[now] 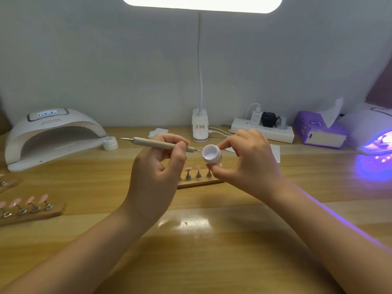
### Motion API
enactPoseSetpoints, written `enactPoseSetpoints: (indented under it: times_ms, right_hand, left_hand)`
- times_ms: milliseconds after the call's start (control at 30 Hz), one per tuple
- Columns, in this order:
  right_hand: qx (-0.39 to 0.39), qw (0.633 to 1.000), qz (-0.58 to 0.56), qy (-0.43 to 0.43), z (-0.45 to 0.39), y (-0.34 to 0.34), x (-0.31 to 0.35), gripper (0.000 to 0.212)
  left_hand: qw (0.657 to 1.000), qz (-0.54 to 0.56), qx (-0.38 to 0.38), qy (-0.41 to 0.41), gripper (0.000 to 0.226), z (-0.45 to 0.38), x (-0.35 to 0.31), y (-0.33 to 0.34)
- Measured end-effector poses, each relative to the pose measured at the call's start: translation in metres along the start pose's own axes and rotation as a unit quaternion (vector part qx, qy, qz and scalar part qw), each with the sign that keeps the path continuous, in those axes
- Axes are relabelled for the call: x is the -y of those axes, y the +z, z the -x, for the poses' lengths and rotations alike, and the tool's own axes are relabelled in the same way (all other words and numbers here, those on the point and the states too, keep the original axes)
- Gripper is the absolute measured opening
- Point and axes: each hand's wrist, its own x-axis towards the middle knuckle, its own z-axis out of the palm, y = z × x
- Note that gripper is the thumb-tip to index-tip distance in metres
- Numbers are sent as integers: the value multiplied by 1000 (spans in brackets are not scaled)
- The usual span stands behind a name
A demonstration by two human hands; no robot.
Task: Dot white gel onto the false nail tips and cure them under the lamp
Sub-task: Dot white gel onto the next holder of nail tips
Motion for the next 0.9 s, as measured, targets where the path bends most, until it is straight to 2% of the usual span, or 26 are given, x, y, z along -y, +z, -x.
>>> enactPoseSetpoints:
  times_ms: [367, 900]
  right_hand:
    - [-12, 999, 10, -52, 2, -8, 21, 38]
    - [-17, 998, 24, -55, 3, -7, 23, 36]
  left_hand:
    - [999, -53, 6, 7, 10, 0, -2, 1]
    - [996, -89, 19, 3, 12, 2, 1, 2]
